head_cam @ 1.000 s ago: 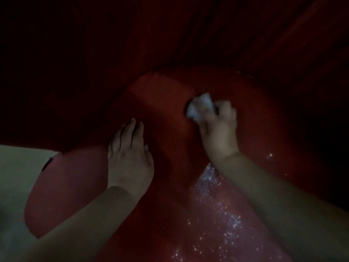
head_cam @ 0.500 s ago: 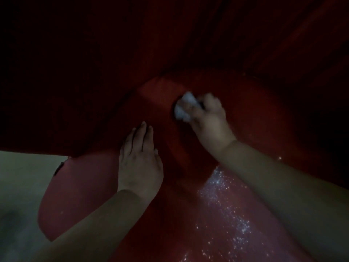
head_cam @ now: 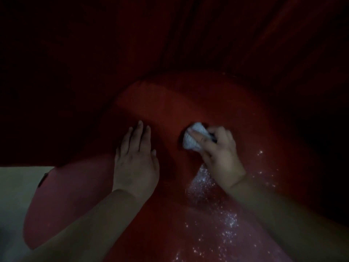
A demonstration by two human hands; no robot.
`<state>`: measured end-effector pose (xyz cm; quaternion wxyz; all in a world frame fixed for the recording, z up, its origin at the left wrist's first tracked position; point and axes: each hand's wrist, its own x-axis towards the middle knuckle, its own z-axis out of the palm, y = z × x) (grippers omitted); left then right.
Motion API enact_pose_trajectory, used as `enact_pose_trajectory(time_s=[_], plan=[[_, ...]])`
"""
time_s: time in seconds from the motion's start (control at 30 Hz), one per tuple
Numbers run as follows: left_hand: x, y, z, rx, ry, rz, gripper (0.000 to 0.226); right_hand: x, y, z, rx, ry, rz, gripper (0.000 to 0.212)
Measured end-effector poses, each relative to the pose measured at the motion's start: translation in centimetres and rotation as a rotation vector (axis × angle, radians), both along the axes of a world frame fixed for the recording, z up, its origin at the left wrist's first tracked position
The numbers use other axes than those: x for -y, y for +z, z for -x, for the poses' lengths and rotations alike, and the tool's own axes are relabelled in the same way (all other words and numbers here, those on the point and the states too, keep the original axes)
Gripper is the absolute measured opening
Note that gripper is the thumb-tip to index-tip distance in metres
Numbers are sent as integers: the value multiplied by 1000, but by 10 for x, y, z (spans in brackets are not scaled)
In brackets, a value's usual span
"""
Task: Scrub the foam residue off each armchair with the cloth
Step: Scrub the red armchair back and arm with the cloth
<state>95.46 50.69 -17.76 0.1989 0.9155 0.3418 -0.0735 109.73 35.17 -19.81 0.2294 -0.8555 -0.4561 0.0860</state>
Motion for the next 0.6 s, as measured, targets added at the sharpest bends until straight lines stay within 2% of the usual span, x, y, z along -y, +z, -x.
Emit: enact_pose_trajectory(time_s=[0.03,0.1,0.13,0.17,0.27,0.33,0.43,0.53,0.6], plan=[[1,0,-2,2,-14,-3,60,-3,-2,-21,45,-59,-4,43],[3,-1,-6,-3,-34,-3,60,-12,-6,-73,109,-346,-9,25],[4,-2,-8,-4,-38,-3,59,-13,-5,-95,105,-469,14,23],[4,-3,-10,0,-40,-4,59,-10,-8,-106,112,-504,12,29],[6,-5,-15,20,-41,-17,59,8,-8,-68,-3,-384,46,30],[8,-4,-17,27,-42,-29,58,28,-5,-18,-89,-216,2,33],[8,-5,-17,28,-52,-41,58,53,1,-15,-56,-14,-52,48],[6,-10,-16,43,-59,-63,57,46,-2,-90,100,-276,-108,44],[7,-14,-15,53,-57,-79,57,42,-6,-123,77,-420,-84,40]])
